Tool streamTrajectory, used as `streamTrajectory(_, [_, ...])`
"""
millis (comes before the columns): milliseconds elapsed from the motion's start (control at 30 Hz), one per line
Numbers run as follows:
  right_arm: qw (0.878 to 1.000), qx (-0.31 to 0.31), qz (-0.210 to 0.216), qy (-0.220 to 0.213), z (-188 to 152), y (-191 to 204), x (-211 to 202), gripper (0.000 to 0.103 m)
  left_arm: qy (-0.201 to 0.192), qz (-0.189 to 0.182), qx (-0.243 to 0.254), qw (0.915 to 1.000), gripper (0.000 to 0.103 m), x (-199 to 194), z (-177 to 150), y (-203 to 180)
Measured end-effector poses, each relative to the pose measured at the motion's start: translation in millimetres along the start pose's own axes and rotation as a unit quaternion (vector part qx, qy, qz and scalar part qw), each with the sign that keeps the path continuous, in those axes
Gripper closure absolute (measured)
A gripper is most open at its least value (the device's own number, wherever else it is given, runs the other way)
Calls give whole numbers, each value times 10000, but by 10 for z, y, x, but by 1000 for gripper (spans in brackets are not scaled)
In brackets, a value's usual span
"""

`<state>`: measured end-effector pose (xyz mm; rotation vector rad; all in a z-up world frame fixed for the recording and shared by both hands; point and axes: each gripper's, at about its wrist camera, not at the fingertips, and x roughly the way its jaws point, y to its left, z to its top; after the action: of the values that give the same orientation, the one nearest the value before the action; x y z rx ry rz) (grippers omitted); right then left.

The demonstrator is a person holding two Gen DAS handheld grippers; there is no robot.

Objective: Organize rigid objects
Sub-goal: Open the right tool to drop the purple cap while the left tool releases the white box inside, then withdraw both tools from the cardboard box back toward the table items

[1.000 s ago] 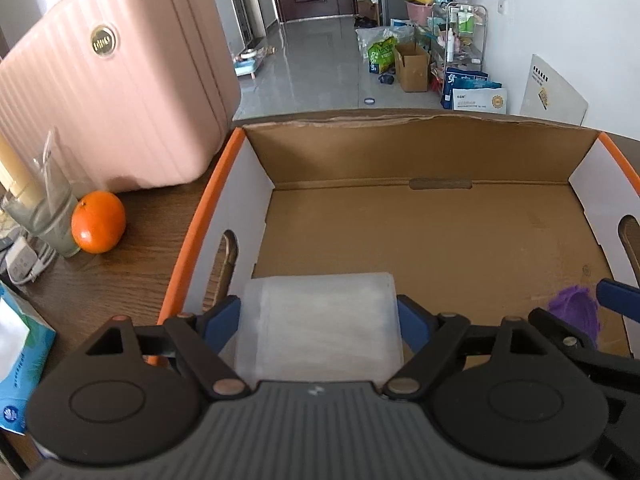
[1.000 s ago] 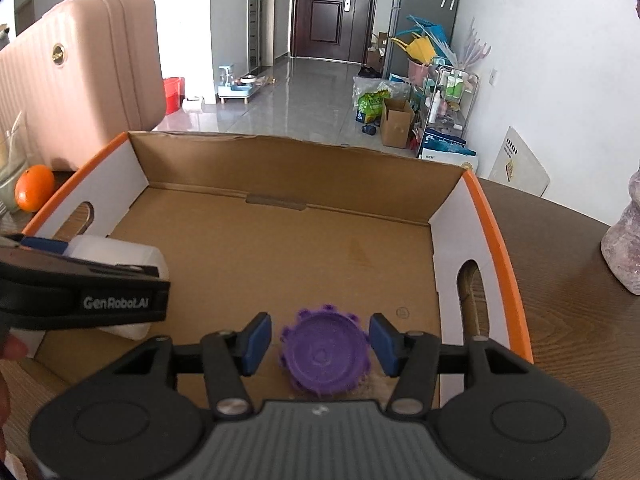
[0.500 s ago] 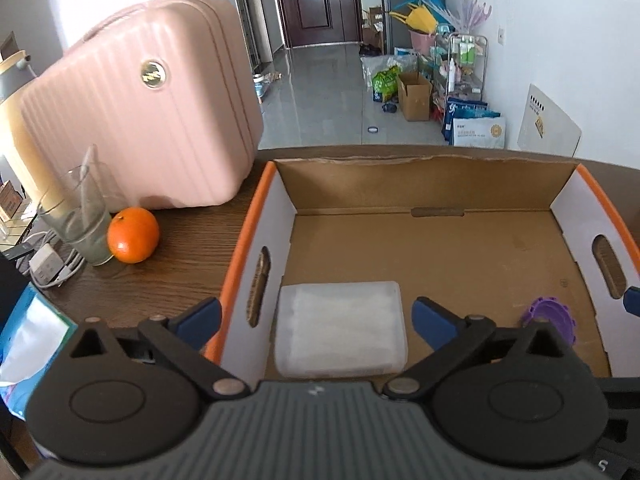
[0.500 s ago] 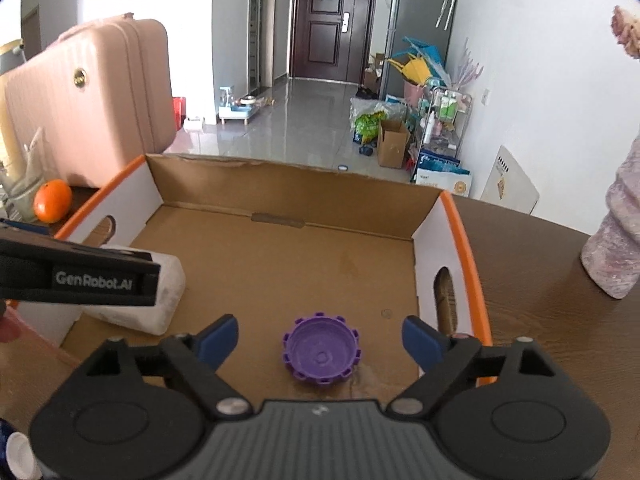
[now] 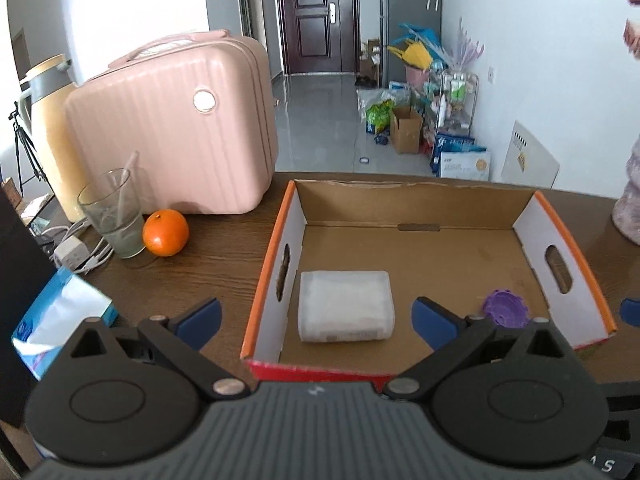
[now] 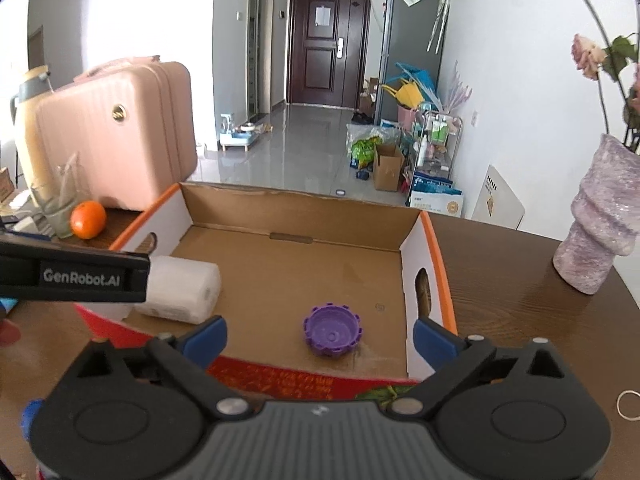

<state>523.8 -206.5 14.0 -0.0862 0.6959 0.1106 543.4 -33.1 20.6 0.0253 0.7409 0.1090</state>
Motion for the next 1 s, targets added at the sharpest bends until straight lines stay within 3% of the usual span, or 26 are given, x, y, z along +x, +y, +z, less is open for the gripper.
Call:
streamTrajectory(633, [9967, 129, 94, -796, -852, 163, -1280, 0, -770, -172, -70, 9969, 0, -1254, -855, 363])
streamTrajectory(1000, [9965, 173, 52, -820, -1585, 288, -1649, 0, -892, -303, -55, 9955, 0, -1624, -1634, 528])
